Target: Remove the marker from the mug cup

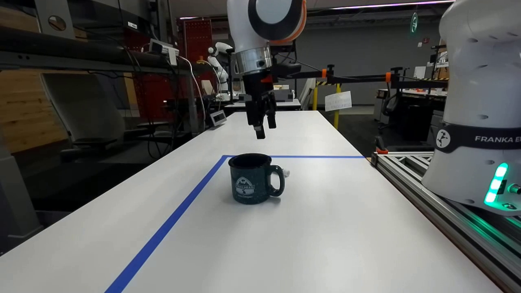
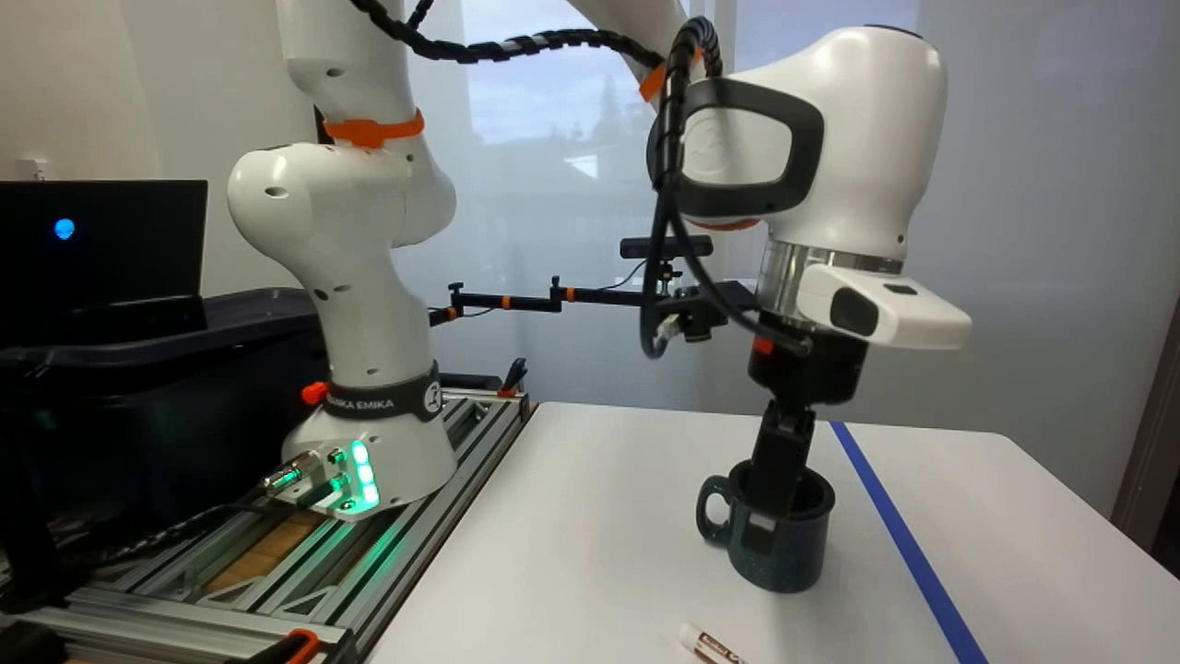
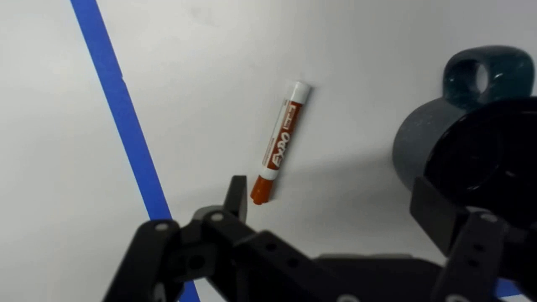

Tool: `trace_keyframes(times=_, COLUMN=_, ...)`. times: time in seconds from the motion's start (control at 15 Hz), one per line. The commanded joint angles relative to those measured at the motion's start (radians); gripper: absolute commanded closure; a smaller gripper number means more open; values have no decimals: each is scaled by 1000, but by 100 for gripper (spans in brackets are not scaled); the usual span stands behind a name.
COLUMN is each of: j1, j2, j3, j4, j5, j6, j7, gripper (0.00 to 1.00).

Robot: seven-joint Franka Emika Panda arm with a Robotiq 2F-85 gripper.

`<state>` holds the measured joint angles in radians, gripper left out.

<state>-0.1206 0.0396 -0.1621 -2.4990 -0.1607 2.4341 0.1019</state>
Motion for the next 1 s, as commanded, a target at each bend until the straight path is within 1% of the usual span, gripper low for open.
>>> trace_keyframes(times=0.0, j1=26, j2=-112, j3=42, j4=-38, j5=-72, j6=-68, j7=-28, gripper=0)
trace_keyframes(times=0.2, j1=44, j2=-142, j3=79, j4=-34, j5=-71, j6=-93, j7=-65, gripper=0)
trace_keyframes(times=0.4, j1=54, j2=-153, j3=101, j4=-32, j5=-58, j6=-102, j7=-87, gripper=0)
trace_keyframes(times=0.53, j1=57, j2=-152, j3=104, j4=-31, j5=-28, j6=-98, j7=-98, gripper=0)
trace_keyframes(times=0.6, j1=52, j2=-113, j3=104, j4=-9, j5=-45, j6=-83, j7=-73, gripper=0)
trace_keyframes(times=0.93, j1=53, j2=-113, j3=105, j4=-11, j5=-44, j6=-83, j7=-81, gripper=0)
